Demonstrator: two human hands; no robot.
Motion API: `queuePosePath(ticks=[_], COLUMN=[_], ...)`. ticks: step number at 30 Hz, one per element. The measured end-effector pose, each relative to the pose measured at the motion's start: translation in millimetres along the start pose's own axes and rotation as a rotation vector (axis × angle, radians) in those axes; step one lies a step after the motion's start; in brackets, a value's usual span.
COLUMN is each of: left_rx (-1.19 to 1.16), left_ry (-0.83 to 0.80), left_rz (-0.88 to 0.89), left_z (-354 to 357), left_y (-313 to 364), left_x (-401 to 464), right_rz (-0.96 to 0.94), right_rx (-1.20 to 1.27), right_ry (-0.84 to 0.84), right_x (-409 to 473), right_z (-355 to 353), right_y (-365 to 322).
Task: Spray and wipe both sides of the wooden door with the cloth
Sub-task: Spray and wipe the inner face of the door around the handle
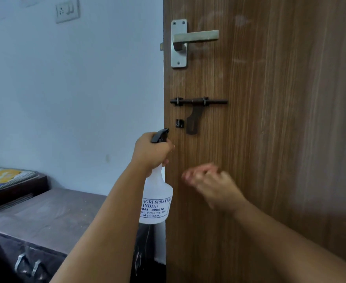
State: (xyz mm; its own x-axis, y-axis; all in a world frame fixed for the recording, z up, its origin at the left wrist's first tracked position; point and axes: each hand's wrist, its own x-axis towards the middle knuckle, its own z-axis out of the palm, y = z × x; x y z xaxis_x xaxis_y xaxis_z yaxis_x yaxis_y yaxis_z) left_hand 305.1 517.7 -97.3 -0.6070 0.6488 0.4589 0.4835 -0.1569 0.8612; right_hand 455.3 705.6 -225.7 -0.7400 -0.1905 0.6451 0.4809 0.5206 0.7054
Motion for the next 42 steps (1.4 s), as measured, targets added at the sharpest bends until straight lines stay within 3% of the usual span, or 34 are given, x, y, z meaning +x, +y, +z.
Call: queuePosePath(ticks=[2,5,7,8,10,12,14,16,19,20,23,24,25,26,28,30,35,42], left_rx=[-0.006,-0.007,-0.019,-0.031,-0.041,-0.038,-0.033,-0.035,-0.035,-0.033,-0.028,-0.02,-0.012,-0.007,-0.003,0.016,0.005,-0.003], left_ry=[-0.004,-0.014,-0.014,-0.008,-0.009,-0.018,-0.021,-0.021,-0.027,-0.029,-0.018,-0.011,-0.002,0.004,0.022,0.032,0.059,-0.019], left_rz=[0.007,0.016,0.032,0.036,0.045,0.055,0.07,0.08,0.074,0.071,0.056,0.06,0.067,0.071,0.077,0.084,0.059,0.015], left_z=[0,3,6,7,10,12,12,11,5,3,0,-1,-2,-3,-7,-9,-3,23], left_y=[4,12,15,17,20,23,26,28,29,29,25,24,23,21,19,17,7,-28], left_x=[0,2,4,4,6,7,9,11,13,14,15,16,18,20,24,28,23,4], right_rz=[0.528,1.259,1.484,1.468,1.131,0.617,0.365,0.429,0.559,0.668,1.248,1.337,1.295,1.138,0.756,0.561,0.455,0.608], right_rx=[0.065,0.233,0.244,0.278,0.335,0.207,0.02,-0.005,0.026,0.059,0.253,0.301,0.315,0.336,0.311,0.2,0.037,0.339], right_ry=[0.103,0.434,0.575,0.605,0.564,0.343,0.149,0.095,0.155,0.19,0.396,0.469,0.496,0.47,0.295,0.212,0.241,0.22], right_x=[17,51,79,95,129,151,154,142,105,94,85,95,111,129,164,182,144,94], right_z=[-26,-63,-77,-82,-87,-82,-72,-69,-67,-66,-72,-78,-85,-93,-94,-83,-47,-26], right_y=[39,105,131,135,125,102,94,108,131,135,140,140,136,129,104,77,50,-7])
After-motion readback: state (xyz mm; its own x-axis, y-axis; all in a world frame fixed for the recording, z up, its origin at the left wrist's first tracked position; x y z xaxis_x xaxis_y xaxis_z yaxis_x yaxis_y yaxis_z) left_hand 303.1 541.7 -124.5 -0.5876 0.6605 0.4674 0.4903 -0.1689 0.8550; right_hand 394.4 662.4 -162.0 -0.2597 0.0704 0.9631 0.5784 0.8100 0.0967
